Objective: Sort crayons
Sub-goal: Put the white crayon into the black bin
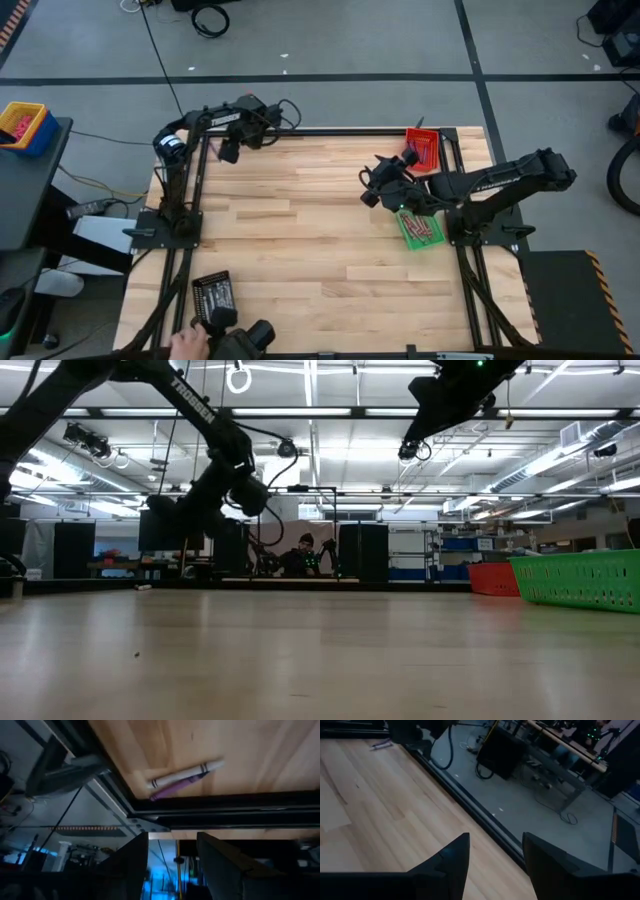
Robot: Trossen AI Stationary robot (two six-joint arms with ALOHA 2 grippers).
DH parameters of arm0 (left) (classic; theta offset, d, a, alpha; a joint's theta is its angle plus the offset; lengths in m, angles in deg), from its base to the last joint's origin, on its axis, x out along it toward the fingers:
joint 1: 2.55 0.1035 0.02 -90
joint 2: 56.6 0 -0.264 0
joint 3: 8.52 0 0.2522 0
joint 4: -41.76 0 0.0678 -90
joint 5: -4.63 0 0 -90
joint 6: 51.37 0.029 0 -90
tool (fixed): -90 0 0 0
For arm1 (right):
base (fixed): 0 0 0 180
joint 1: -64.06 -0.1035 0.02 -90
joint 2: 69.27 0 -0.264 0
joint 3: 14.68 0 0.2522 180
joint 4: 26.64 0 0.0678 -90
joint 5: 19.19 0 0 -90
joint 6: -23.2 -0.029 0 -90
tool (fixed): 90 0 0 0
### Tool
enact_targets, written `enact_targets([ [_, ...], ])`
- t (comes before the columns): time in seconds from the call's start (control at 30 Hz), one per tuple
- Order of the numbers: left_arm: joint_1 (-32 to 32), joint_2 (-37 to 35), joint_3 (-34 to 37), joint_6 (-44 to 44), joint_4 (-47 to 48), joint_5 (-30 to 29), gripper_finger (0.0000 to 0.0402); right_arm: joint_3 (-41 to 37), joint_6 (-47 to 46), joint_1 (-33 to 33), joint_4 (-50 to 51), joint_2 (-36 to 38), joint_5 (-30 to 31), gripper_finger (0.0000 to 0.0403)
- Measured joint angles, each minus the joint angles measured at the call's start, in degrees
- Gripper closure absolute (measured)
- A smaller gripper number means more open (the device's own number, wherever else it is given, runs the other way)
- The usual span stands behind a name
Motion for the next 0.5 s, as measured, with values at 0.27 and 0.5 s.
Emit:
enact_targets([
  [0.27, -1.7, 0.1, 14.7, 3.9, -6.3, -6.7, 0.0221, 0.0, -2.0, 0.9, 3.2, 0.0, -0.2, 0.0218],
  [0.5, -2.3, 0.1, 24.3, 9.6, -20.3, -11.8, 0.0221, 0.0, -3.3, 0.9, 3.2, 0.0, -0.2, 0.0218],
])
